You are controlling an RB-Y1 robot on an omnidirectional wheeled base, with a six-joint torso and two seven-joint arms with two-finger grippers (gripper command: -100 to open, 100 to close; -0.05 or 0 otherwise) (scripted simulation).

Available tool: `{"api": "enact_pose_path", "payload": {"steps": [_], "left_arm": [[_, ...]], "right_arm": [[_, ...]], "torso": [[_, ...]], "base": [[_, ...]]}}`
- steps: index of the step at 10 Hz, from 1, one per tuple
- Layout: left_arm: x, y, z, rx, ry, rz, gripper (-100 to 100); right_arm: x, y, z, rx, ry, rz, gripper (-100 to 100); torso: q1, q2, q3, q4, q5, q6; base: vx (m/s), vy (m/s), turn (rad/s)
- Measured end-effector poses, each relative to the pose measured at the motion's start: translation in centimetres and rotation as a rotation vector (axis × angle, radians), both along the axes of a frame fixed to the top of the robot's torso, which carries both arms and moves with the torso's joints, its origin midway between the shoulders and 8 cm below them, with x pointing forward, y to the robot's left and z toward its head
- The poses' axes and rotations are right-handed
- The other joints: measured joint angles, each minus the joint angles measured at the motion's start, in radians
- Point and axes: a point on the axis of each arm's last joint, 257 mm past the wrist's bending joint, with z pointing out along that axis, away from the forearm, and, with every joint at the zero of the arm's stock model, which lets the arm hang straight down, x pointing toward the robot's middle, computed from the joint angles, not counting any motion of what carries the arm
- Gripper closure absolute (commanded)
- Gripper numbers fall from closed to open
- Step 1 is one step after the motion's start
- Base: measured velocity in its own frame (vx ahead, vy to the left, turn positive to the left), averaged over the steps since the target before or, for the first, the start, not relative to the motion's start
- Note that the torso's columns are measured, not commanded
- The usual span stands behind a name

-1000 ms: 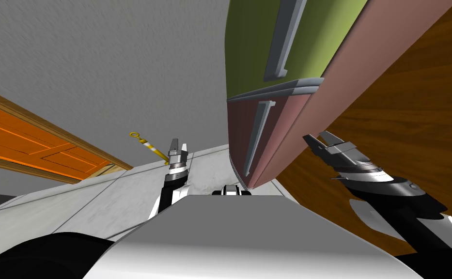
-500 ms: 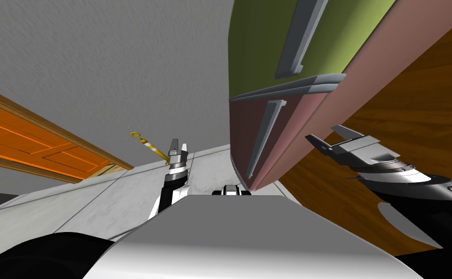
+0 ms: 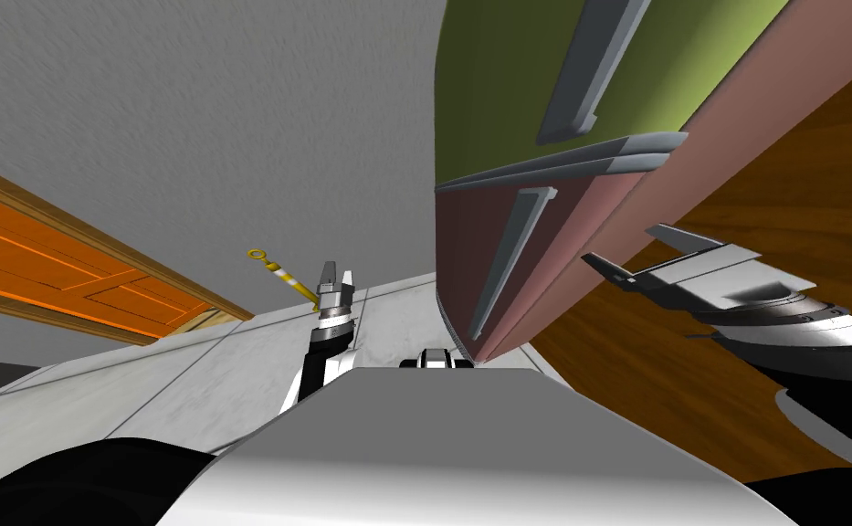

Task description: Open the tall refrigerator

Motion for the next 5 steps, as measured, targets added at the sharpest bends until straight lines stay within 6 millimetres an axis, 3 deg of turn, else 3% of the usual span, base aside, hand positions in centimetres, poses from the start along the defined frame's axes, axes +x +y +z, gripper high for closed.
{"api": "enact_pose_path", "payload": {"steps": [5], "left_arm": [[0.0, 0.0, 0.0, 0.0, 0.0, 0.0, 0]], "right_arm": [[-0.5, -0.3, 1.7, -0.28, -0.016, -0.079, -100]], "torso": [[-0.001, 0.001, 0.0, 0.0, 0.0, 0.0]], "base": [[0.04, 0.049, 0.015]]}}
